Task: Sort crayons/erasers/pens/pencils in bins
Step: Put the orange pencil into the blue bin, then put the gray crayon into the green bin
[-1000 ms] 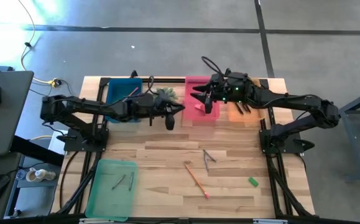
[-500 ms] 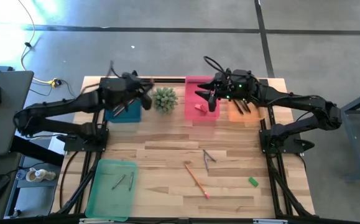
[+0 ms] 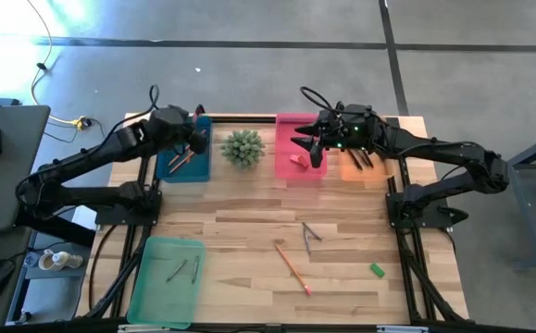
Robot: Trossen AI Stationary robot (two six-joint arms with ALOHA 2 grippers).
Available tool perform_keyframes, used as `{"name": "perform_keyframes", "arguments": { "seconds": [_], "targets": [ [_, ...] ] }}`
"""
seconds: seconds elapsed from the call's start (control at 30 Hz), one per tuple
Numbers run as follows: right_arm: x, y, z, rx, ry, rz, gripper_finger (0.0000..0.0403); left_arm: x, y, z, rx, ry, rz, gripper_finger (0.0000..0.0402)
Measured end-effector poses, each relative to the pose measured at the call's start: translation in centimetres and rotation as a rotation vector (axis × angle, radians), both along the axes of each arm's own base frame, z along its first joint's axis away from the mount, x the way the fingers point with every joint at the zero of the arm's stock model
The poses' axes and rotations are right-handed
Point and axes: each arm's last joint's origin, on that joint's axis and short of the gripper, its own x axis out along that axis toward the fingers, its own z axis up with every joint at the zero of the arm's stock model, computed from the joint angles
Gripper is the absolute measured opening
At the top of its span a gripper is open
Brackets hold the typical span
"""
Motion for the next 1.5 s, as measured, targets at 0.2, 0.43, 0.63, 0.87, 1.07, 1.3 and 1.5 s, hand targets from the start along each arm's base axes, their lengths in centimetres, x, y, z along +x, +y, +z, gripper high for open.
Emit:
{"name": "perform_keyframes", "arguments": {
  "seconds": [0.2,0.43,0.63,0.87,1.07,1.3,1.5],
  "targets": [
    [0.0,0.0,-0.2,0.005,0.016,0.000,0.0167,0.2,1.2,-1.6,-0.086,0.089,0.049,0.0007],
    [-0.1,0.0,-0.4,0.013,0.040,-0.001,0.0167,0.9,2.8,-3.5,-0.162,0.172,0.086,0.0007],
    [-0.2,0.1,-0.5,0.019,0.055,-0.001,0.0167,1.2,4.4,-5.3,-0.236,0.233,0.122,0.0007],
    [-0.2,0.1,-0.8,0.027,0.079,0.000,0.0167,1.0,5.9,-7.0,-0.355,0.226,0.125,0.0008],
    [-0.3,0.1,-1.0,0.042,0.106,-0.002,0.0167,0.7,6.3,-7.3,-0.381,0.218,0.137,0.0039],
    [-0.4,0.9,-1.6,0.111,0.161,0.003,0.0167,0.7,6.3,-7.3,-0.375,0.240,0.111,0.0110],
    [-0.3,2.3,-2.2,0.167,0.216,0.034,0.0167,0.8,6.5,-6.4,-0.369,0.238,0.107,0.0156]
  ]
}}
